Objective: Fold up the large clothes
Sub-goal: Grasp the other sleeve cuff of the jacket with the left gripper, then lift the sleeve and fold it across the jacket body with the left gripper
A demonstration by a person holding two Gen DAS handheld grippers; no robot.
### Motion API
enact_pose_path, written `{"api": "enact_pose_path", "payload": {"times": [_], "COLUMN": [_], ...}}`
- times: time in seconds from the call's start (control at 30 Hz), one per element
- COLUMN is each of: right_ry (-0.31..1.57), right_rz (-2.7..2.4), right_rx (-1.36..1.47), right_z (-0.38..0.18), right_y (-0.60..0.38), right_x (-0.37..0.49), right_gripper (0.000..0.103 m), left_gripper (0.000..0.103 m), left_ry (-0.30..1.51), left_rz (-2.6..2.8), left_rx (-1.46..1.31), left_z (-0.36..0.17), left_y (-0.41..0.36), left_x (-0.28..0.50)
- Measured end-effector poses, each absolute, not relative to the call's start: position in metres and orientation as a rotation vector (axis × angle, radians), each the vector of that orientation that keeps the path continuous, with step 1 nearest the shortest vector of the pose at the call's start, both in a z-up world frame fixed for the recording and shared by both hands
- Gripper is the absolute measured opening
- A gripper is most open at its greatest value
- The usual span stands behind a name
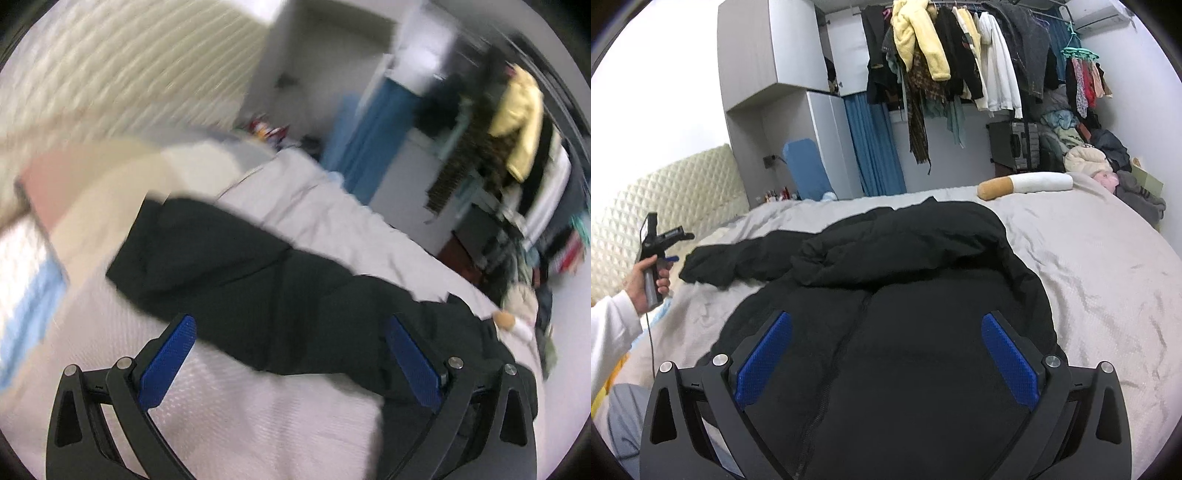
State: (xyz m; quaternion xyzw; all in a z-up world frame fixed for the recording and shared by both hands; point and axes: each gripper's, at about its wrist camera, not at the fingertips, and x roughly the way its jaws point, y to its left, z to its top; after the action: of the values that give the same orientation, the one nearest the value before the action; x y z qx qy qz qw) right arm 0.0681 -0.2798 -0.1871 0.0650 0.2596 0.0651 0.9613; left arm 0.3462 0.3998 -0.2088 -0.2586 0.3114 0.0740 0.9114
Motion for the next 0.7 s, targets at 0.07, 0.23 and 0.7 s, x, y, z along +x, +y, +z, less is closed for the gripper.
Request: {"api": "enact_pose_path", "payload": {"times": [0.07, 0.23, 0.7], "right_ry": [0.540, 0.578, 0.675], "right_rz": [0.127, 0.107, 0.033], "right_rx": [0.139, 0.143, 0.166], "right_z": [-0.189, -0.196, -0.212], "right_y": [-0.279, -0.273, -0.267], "right_x": [0.073, 0.090, 0.125], "right_gripper": [0.103, 0.103, 0.103], "left_gripper": [0.102, 0.100, 0.064], "left_ry": [0.636, 0.601, 0.589], "left_rz": [0.149, 0.142, 0.205], "left_rx": [-0.642, -0.790, -0.709], "left_z": [-0.238, -0.284, -0.314], "left_y": [0.420, 0.454, 0.483], "left_x": [0.350, 0.362, 0.428]}}
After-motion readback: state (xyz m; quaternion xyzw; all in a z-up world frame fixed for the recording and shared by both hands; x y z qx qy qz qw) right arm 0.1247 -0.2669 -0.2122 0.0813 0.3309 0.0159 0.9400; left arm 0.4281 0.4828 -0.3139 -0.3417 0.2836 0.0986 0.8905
